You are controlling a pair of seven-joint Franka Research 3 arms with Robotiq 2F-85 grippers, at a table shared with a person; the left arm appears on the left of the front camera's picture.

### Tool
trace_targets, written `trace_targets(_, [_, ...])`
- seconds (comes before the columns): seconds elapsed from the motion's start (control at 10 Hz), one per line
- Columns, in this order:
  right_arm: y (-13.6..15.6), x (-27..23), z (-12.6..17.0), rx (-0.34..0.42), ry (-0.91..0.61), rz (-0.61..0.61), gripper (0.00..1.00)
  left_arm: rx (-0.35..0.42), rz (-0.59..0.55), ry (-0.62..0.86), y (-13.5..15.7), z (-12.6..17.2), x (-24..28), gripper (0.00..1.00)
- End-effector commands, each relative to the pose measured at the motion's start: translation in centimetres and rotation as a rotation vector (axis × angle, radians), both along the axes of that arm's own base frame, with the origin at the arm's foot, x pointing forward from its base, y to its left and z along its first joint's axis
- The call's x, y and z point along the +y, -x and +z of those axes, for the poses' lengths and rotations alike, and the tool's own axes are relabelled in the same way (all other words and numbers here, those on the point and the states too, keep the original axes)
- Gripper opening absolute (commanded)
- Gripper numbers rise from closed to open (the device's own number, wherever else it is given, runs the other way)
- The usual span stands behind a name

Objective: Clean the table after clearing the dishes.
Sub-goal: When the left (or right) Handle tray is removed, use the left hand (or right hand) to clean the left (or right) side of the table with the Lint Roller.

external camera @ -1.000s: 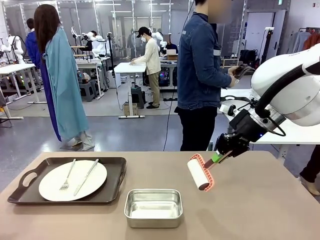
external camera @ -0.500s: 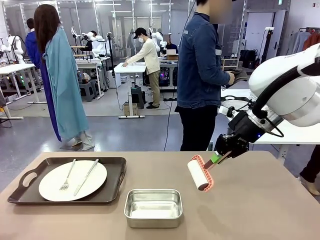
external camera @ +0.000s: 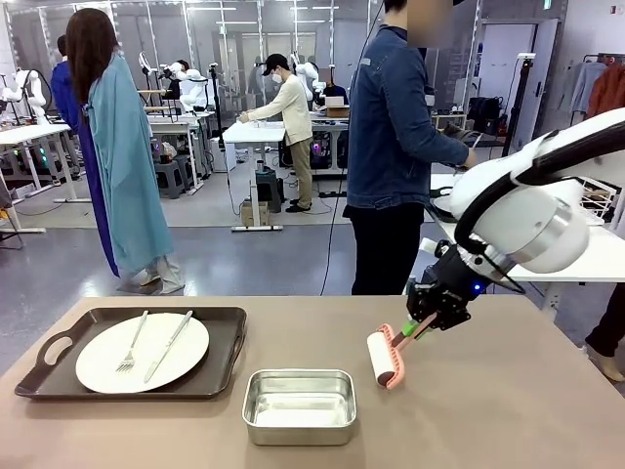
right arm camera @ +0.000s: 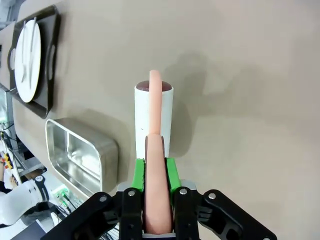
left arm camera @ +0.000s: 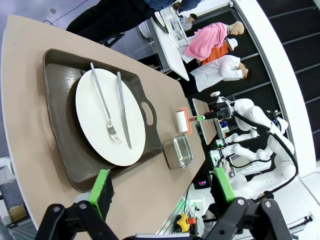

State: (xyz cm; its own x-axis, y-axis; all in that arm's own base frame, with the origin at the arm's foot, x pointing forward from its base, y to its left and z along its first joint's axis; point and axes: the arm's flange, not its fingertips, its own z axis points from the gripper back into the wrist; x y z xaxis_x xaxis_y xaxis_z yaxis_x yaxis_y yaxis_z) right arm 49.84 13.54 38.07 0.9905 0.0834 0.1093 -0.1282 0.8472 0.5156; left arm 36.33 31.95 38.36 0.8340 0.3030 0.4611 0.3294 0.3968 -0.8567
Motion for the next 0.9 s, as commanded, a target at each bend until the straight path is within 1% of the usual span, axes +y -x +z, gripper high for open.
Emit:
trace_targets(0.0, [-1.8, 0.0, -0.6, 0.046, 0.034, -0.075, 0.21, 0.001, 0.012, 0.025, 0.0, 0.4, 0.1, 1.00])
trace_targets(0.1, [-2.6, -1.5, -1.9, 0.083, 0.050, -0.101, 0.21, 0.001, 0.012, 0.025, 0.0, 0.4, 0.1, 1.00])
trace_targets(0.3, [-2.9, -4.3, -3.9, 0.131, 0.103, -0.143, 0.21, 0.001, 0.012, 0.025, 0.0, 0.4, 0.1, 1.00])
trace_targets(0.5, [-1.9, -7.1, -4.6, 0.080, 0.228, -0.171, 0.21, 0.001, 0.012, 0.025, 0.0, 0.4, 0.1, 1.00])
trace_targets(0.6, [-1.5, -9.0, -4.9, 0.067, 0.285, -0.192, 0.21, 0.001, 0.012, 0.025, 0.0, 0.4, 0.1, 1.00])
trace_targets(0.8, [-1.0, -13.2, -4.8, 0.063, 0.373, -0.233, 0.21, 0.001, 0.012, 0.025, 0.0, 0.4, 0.1, 1.00])
